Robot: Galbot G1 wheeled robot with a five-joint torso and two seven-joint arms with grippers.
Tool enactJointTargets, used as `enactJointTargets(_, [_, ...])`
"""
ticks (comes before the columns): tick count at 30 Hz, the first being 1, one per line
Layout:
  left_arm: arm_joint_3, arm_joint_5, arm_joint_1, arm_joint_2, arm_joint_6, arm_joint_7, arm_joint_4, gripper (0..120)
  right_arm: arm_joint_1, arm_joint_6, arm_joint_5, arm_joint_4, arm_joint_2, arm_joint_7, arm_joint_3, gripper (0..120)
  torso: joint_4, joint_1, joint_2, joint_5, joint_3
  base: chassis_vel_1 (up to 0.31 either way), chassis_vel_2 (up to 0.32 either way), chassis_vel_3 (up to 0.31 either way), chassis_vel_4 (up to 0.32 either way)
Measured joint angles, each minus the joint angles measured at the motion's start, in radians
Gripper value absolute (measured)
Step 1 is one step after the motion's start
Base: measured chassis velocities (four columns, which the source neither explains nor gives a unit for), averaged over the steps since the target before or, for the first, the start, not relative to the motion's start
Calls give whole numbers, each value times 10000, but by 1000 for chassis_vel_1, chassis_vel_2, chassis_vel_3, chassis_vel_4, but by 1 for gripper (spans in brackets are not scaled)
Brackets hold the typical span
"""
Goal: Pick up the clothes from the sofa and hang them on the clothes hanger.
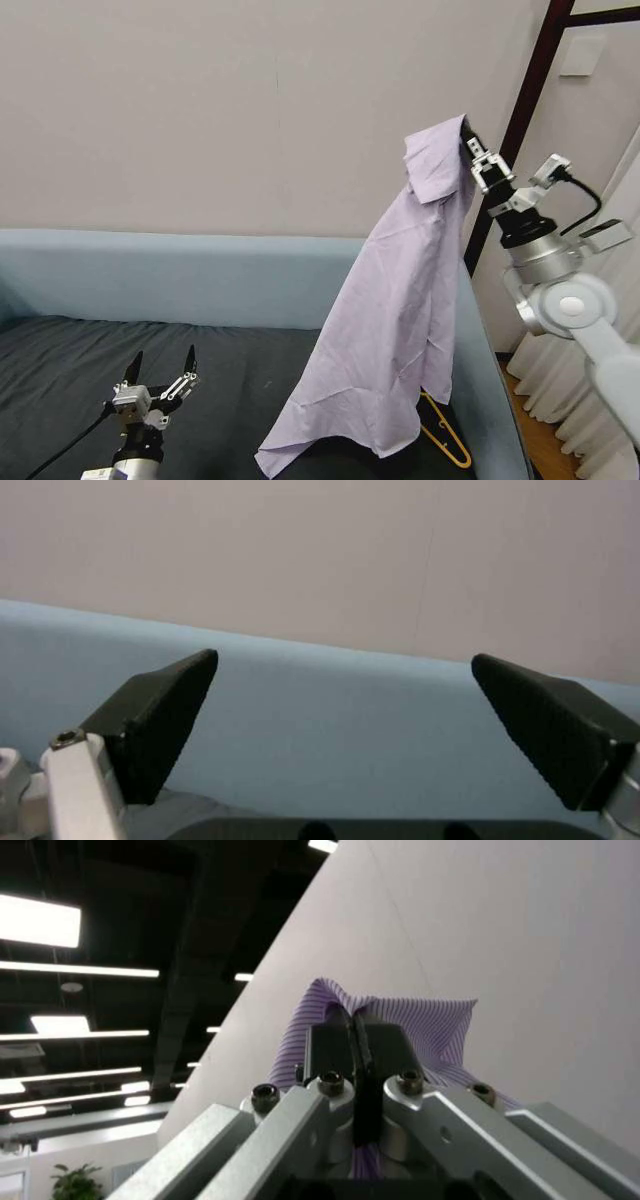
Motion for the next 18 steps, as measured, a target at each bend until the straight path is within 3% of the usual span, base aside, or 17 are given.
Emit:
enactJointTargets(5, [113,62,-106,-129,0,15,65,100,-55,-427,53,577,-616,403,149,0,3,0,-1,-2,0,0,0,0,0])
enactJointTargets(9, [152,117,-158,-233,-10,19,121,100,-507,-870,-1052,714,-614,591,-290,0,-1,-1,1,-5,-1,0,0,0,0])
enactJointTargets(12, [155,207,-127,-267,-32,23,158,100,-1291,-885,-3105,-18,204,170,-1399,0,4,-1,1,-5,0,0,0,0,0])
enactJointTargets(13, [123,219,-90,-252,-36,25,165,100,-1708,-767,-4004,-550,798,-10,-1941,0,1,0,1,-2,0,0,0,0,0])
enactJointTargets(14, [123,219,-90,-252,-36,25,165,100,-1708,-767,-4004,-550,798,-10,-1941,0,1,0,1,-2,0,0,0,0,0])
enactJointTargets(16, [6,216,-31,-162,-37,21,188,100,-2341,-469,-5320,-1802,2122,-110,-2888,0,2,0,-2,0,2,0,0,0,0])
enactJointTargets(17, [6,216,-31,-162,-37,21,188,100,-2341,-469,-5320,-1802,2122,-110,-2888,0,2,0,-2,0,2,0,0,0,0])
enactJointTargets(18, [-84,201,-2,-87,-33,27,191,100,-2531,-295,-5833,-2458,2793,-124,-3402,0,1,0,-1,-1,2,0,0,0,0])
